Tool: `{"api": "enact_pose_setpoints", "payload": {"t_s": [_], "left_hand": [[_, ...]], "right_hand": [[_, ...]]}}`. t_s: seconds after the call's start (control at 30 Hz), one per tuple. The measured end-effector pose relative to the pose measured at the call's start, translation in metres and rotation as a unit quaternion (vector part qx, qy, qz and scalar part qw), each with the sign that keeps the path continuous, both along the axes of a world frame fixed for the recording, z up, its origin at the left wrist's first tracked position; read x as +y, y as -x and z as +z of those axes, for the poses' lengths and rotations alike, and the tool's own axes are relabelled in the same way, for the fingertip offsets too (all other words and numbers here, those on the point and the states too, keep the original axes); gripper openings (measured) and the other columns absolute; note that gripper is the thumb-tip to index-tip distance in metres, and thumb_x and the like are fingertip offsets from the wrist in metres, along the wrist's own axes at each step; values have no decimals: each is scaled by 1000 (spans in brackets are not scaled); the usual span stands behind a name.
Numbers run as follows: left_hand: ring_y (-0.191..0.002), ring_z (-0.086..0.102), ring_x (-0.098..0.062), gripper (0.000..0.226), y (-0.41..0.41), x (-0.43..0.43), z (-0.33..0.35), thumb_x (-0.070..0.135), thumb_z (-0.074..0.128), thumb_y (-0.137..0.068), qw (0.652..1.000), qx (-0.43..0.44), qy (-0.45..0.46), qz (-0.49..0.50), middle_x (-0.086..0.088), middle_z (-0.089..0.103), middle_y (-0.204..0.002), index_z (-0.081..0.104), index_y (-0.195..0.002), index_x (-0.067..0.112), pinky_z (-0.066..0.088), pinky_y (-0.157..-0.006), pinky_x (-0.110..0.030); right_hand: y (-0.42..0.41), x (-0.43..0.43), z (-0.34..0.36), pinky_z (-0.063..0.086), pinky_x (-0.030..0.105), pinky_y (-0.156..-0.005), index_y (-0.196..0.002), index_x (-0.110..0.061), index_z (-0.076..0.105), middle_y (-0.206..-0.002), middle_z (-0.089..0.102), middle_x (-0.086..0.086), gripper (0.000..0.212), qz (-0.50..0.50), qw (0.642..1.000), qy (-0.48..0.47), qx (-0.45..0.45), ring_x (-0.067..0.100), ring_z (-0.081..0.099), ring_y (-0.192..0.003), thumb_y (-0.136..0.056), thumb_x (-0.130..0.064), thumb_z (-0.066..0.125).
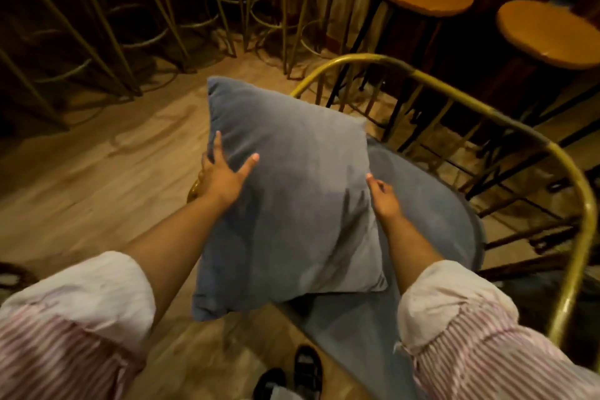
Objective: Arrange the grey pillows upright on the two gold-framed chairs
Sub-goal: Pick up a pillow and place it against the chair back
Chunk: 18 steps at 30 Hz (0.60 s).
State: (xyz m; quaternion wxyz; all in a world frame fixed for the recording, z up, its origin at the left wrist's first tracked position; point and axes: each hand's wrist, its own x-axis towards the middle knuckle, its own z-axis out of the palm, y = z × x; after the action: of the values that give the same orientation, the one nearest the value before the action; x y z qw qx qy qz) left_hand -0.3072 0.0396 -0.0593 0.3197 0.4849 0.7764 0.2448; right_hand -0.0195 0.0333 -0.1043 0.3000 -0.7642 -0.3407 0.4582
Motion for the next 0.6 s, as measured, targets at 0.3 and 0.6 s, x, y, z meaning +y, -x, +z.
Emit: {"api": "enact_pose_setpoints", "payload": {"t_s": [0.3,0.6], "left_hand": [[-139,33,-34,90,-5,12,-71,68,50,-78,991,40,-65,108,-12,26,-155,6,-150,37,25,-112,-47],[-136,35,-40,87,4,3,-72,71,45,-79,993,1,-14,115,-21,35,-148,1,-149,44,26,-113,-46]], "right_hand": [[-13,52,-88,32,30,-103,-144,-16,39,-150,40,6,77,-33,995,13,90,26,40,-136,-83,-62,52],[-30,7,-80,40,45,-106,-134,-20,52,-136,56,5,110,-117,977,15,180,29,54,-120,-46,-84,64]]}}
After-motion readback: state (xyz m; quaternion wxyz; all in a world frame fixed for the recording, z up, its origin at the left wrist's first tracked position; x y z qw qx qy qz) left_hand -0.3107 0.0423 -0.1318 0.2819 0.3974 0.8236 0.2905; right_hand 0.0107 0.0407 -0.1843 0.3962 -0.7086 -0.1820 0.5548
